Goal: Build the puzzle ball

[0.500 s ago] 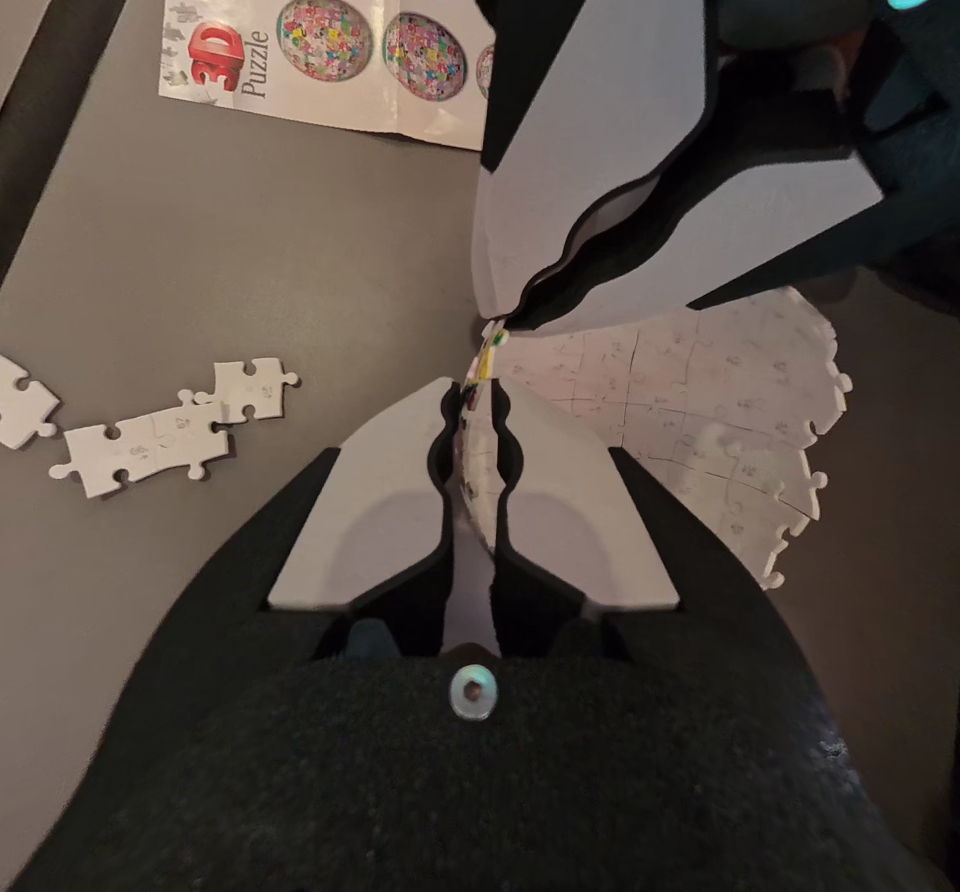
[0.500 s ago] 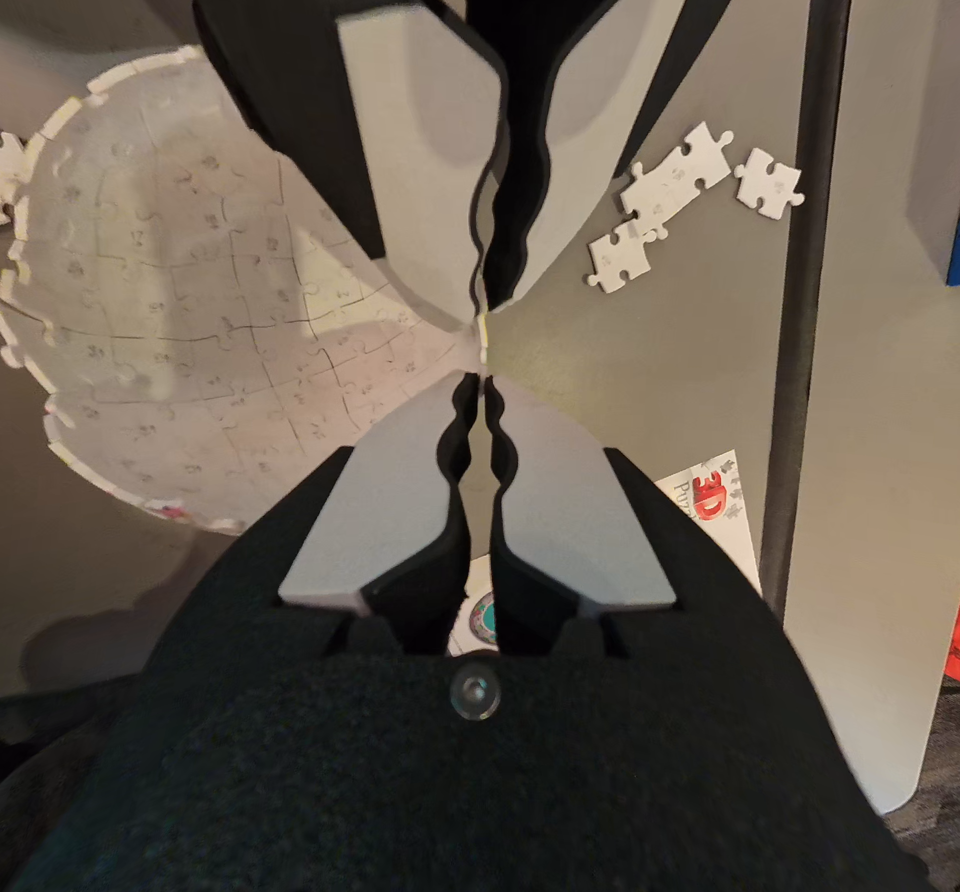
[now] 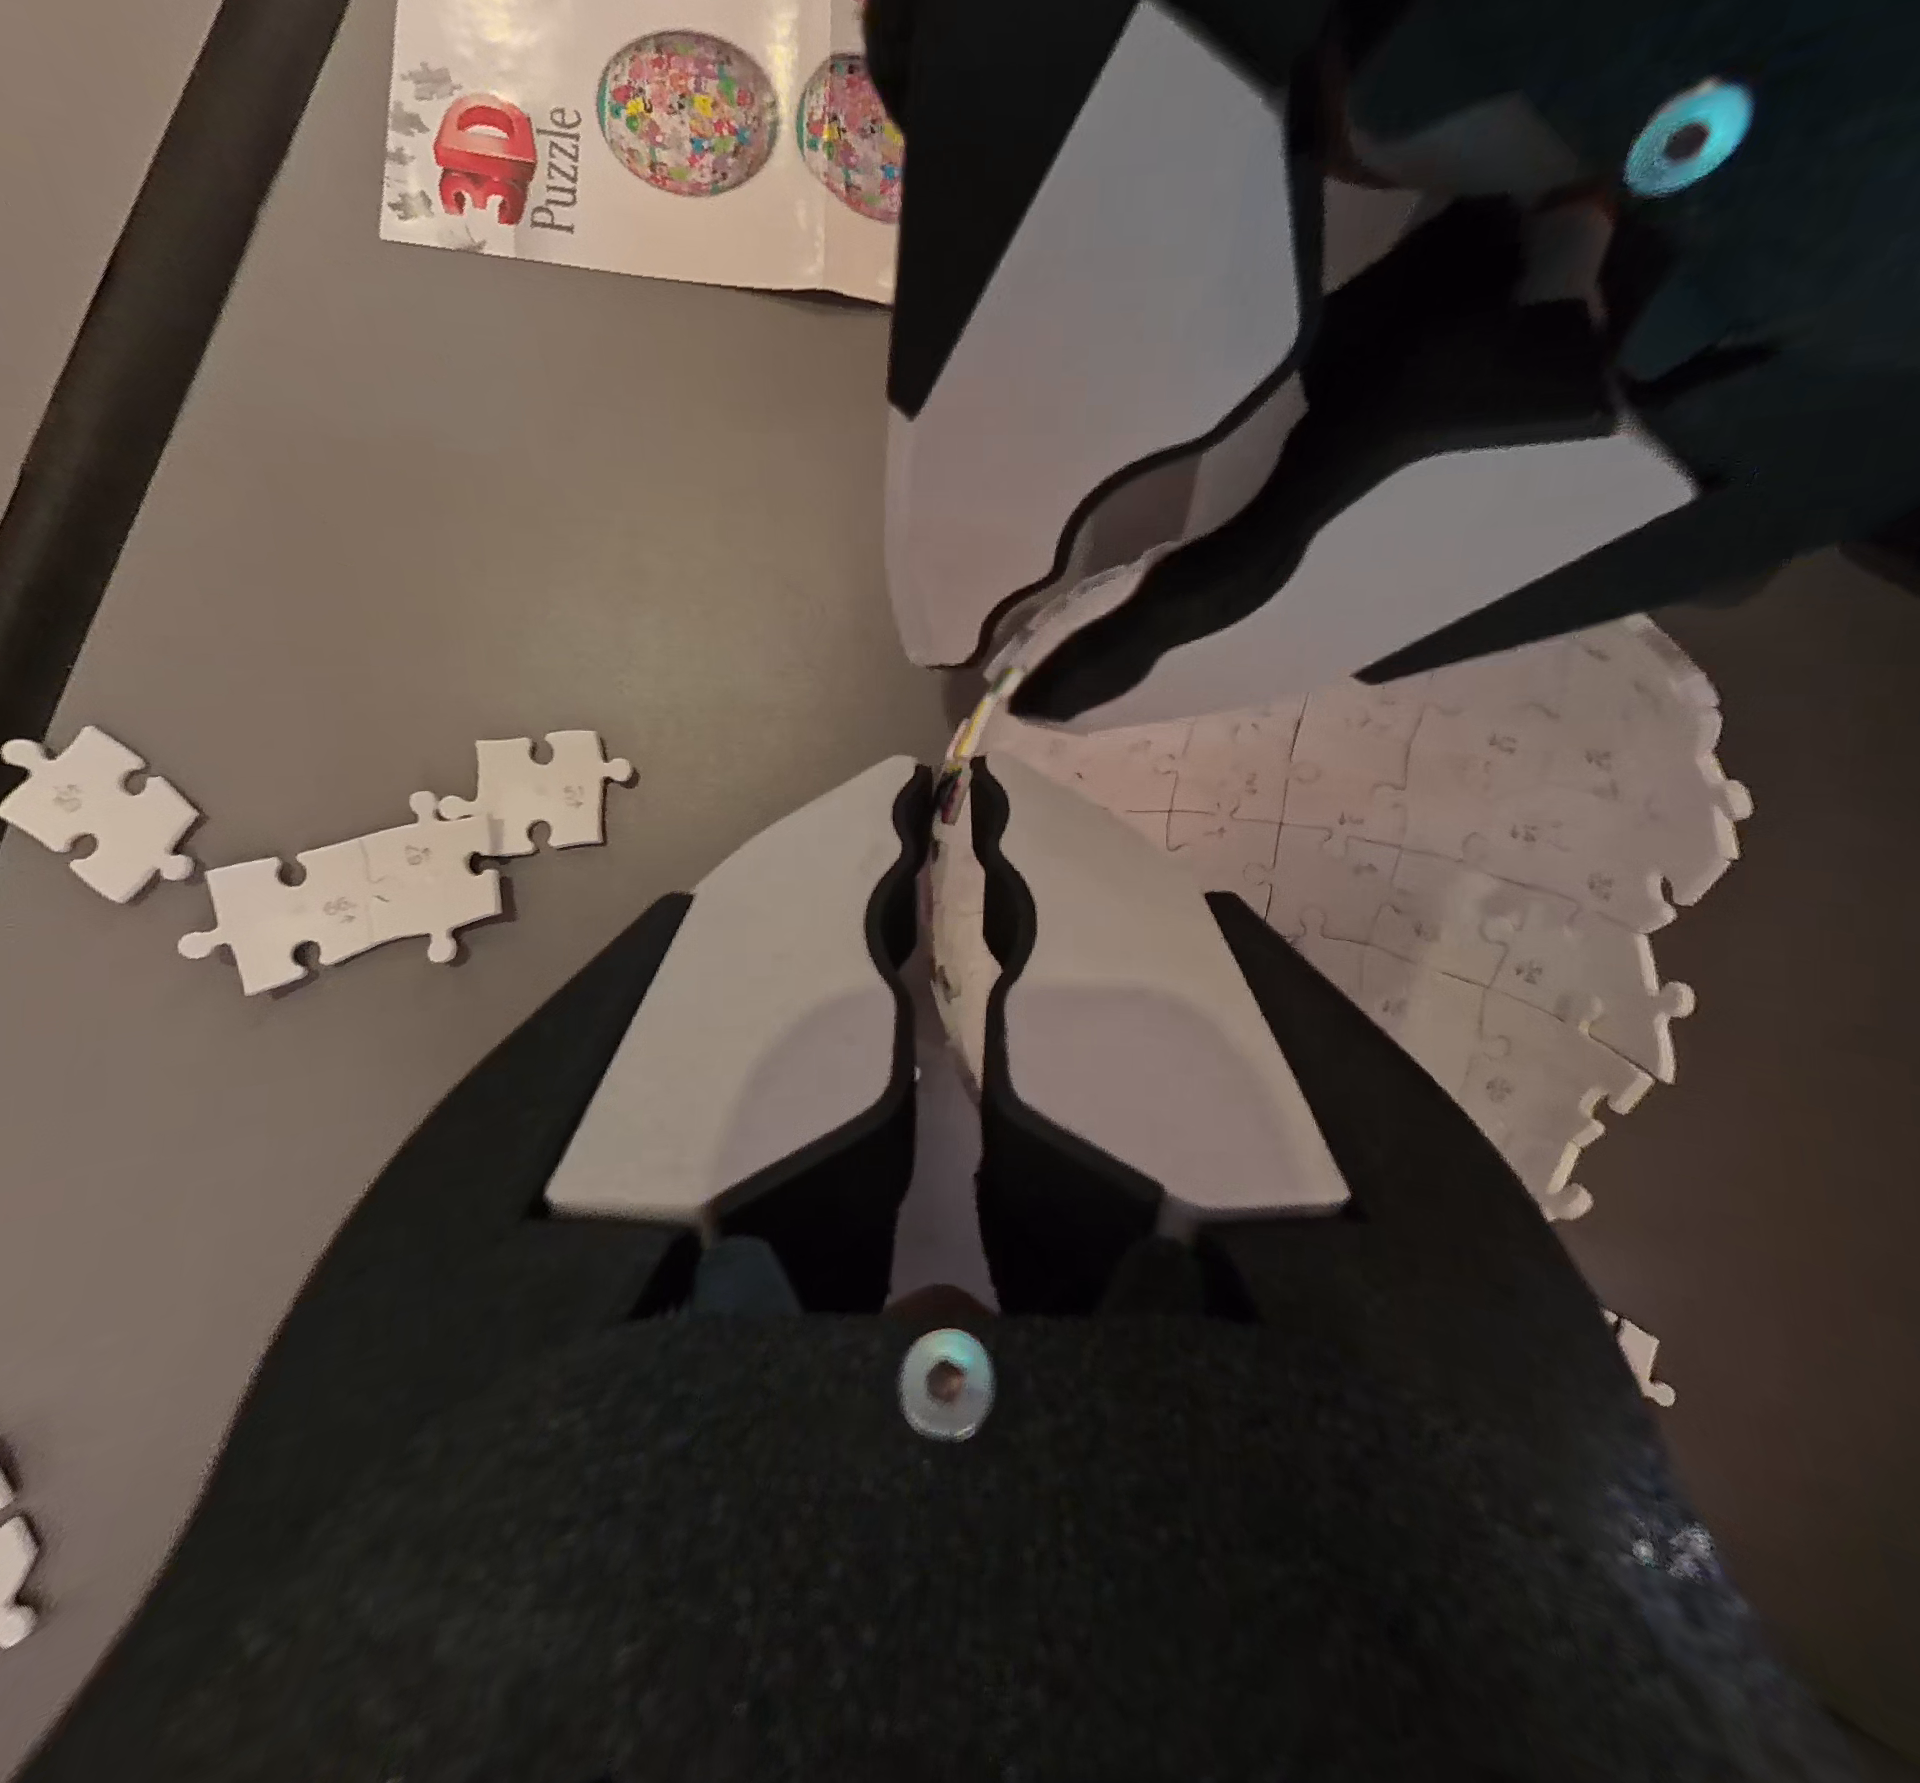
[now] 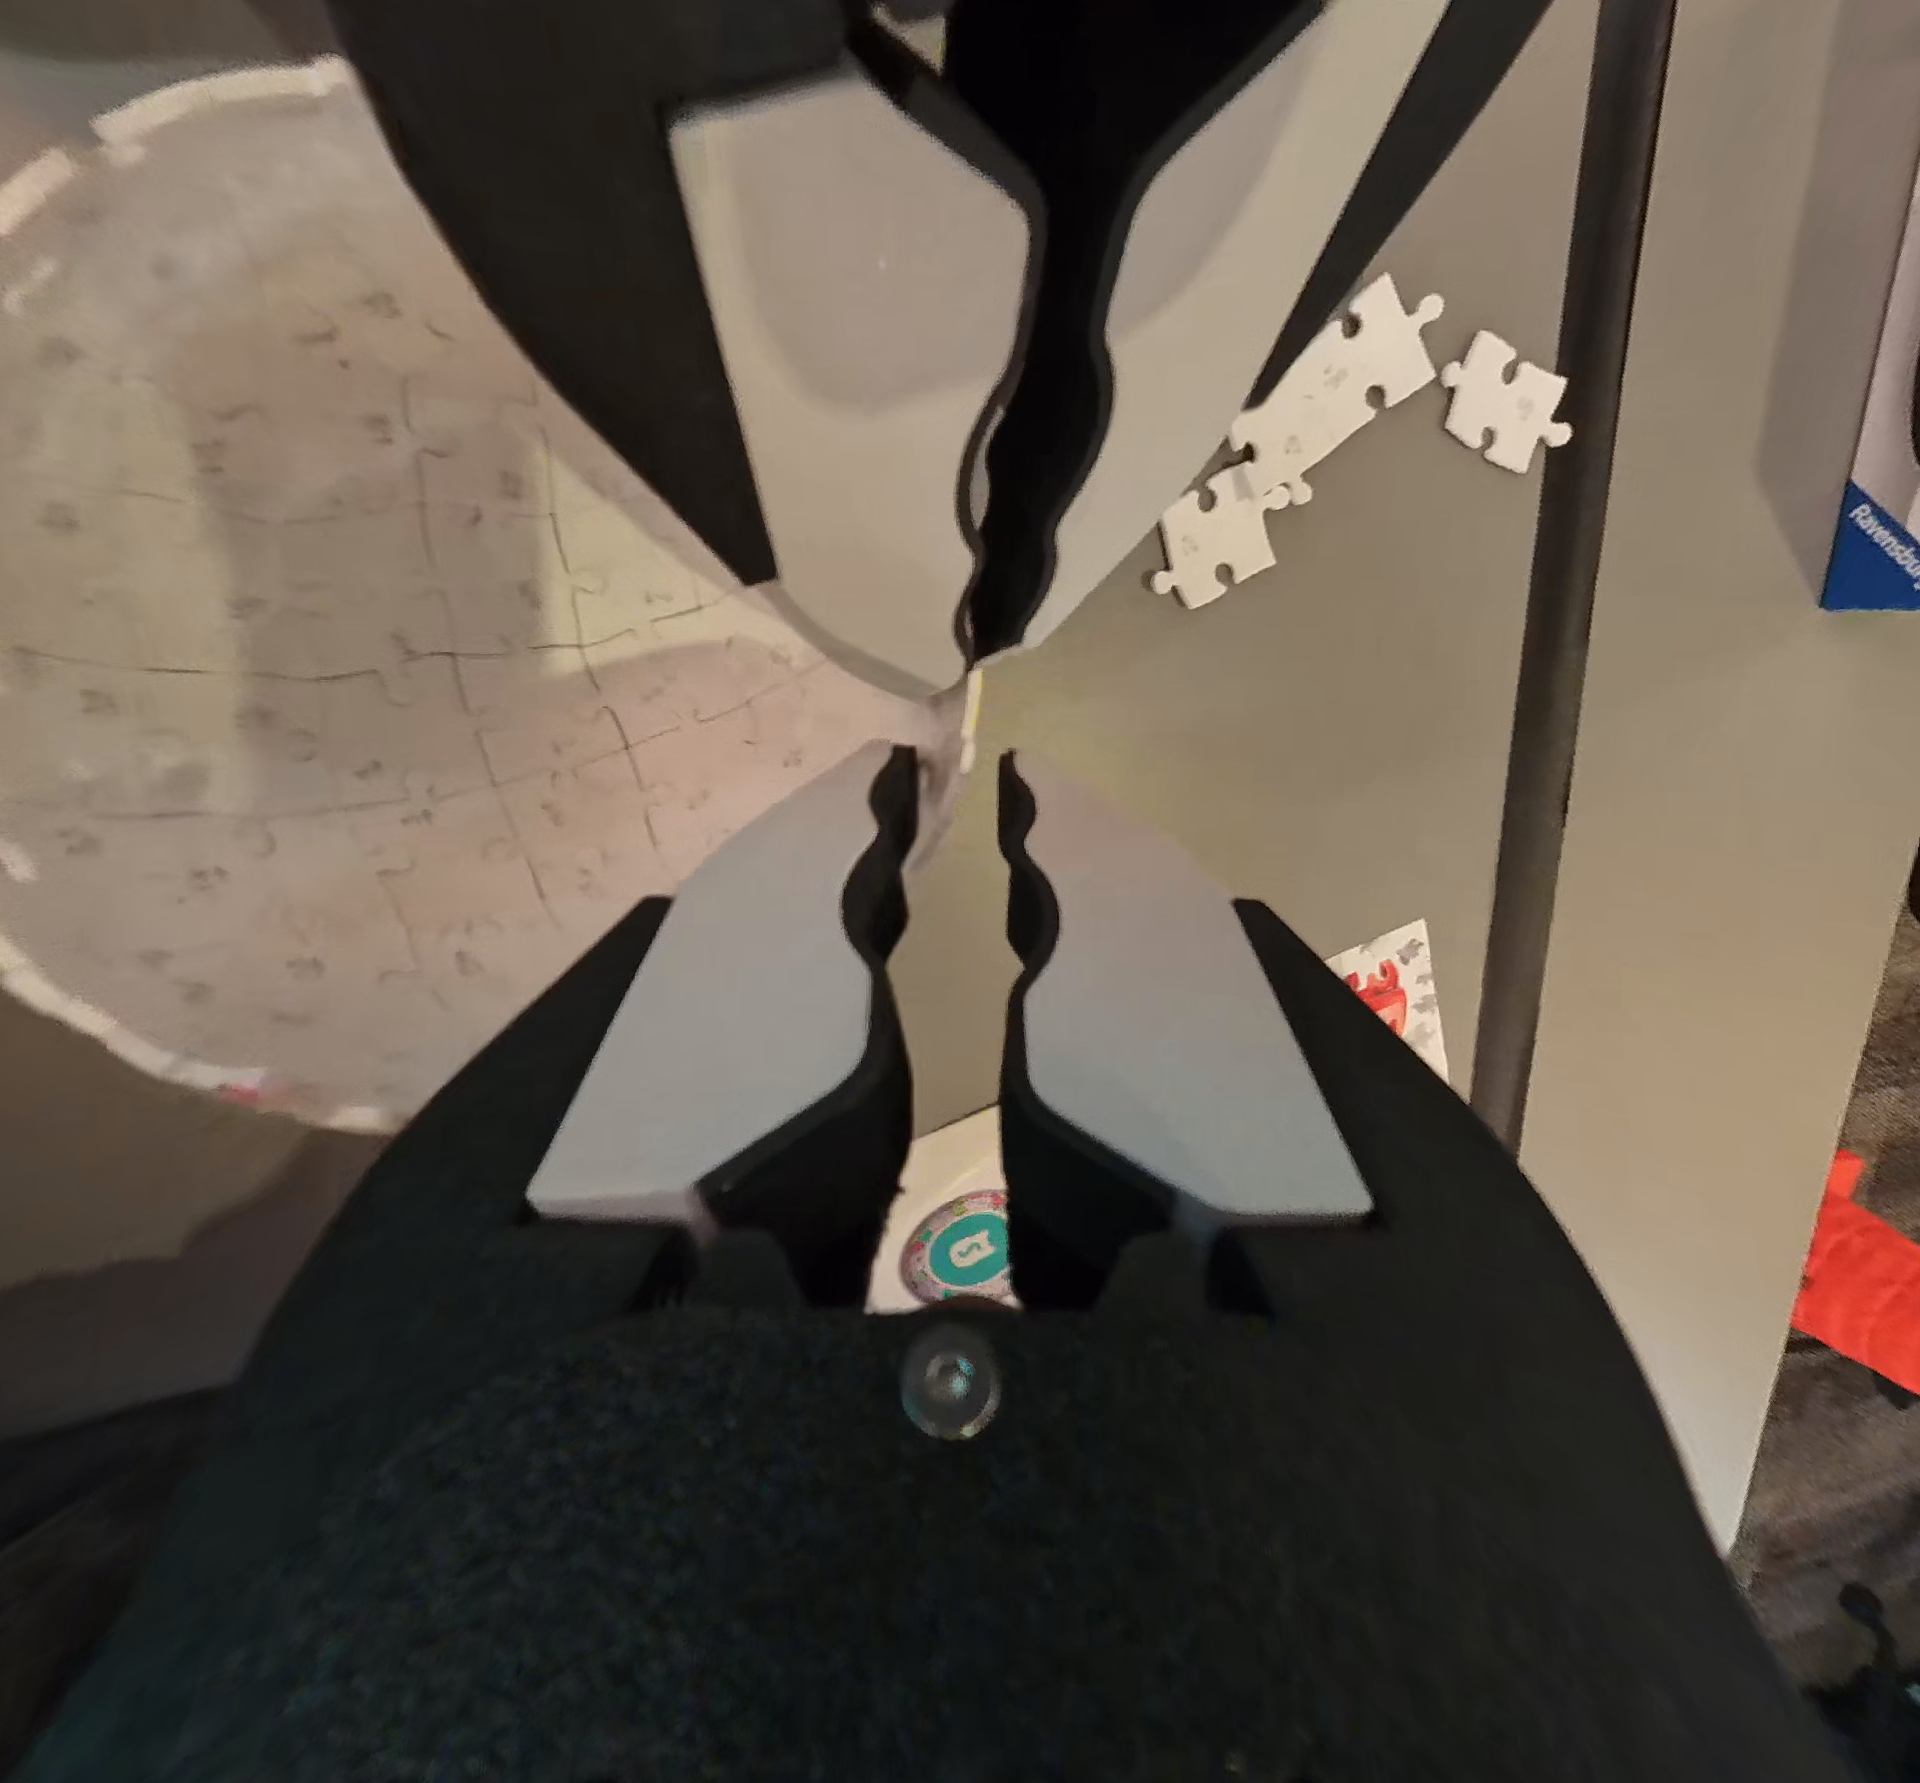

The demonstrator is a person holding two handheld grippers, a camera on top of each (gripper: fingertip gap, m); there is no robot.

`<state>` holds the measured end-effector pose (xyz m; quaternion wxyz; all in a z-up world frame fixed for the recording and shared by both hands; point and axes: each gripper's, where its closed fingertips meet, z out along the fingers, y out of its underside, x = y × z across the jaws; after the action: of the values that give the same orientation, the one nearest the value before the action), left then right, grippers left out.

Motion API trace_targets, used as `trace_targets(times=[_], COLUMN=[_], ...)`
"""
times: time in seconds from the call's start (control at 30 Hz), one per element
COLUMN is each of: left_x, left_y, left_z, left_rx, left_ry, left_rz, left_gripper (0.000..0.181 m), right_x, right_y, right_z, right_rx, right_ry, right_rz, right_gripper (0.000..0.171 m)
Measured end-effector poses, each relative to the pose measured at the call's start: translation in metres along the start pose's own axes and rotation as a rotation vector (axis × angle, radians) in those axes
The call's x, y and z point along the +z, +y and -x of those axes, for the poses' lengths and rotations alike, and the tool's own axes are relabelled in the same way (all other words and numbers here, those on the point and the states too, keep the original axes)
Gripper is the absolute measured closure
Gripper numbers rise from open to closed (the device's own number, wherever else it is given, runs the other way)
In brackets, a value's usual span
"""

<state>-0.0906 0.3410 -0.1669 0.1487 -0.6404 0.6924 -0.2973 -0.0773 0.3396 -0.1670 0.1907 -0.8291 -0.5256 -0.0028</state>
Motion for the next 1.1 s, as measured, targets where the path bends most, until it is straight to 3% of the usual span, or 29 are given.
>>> trace_targets(times=[0.23,0.33,0.87,1.1], left_x=[-0.001,-0.004,0.0,0.0], left_y=[0.001,0.004,0.011,0.011], left_z=[-0.003,-0.008,-0.003,-0.003], left_rx=[-0.014,-0.043,-0.029,-0.024], left_ry=[0.032,0.107,0.074,0.075], left_rz=[-0.007,-0.004,0.038,0.042], left_gripper=[0.17,0.158,0.164,0.171], right_x=[0.0,0.0,0.001,0.0], right_y=[-0.001,-0.001,-0.002,-0.007], right_z=[0.002,0.002,-0.001,0.0], right_rx=[-0.019,-0.024,-0.091,-0.087], right_ry=[0.006,0.013,0.075,0.045], right_rz=[0.007,0.014,0.028,-0.017], right_gripper=[0.167,0.167,0.166,0.156])
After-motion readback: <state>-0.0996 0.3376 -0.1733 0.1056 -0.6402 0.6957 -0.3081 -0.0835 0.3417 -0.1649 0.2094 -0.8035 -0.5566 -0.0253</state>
